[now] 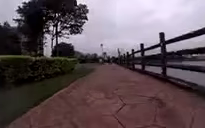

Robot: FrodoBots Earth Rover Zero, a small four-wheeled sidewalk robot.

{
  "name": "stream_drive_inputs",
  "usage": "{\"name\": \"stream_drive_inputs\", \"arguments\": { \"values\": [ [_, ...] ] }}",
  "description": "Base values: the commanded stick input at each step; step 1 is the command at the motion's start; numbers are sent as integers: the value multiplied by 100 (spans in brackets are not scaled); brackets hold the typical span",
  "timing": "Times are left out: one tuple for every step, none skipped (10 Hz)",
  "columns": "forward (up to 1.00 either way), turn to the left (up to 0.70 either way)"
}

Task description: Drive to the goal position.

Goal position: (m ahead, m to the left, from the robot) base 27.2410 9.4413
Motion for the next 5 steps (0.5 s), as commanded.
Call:
{"name": "stream_drive_inputs", "arguments": {
  "values": [
    [100, 0],
    [100, 0],
    [100, 0],
    [100, 0],
    [100, 0]
  ]
}}
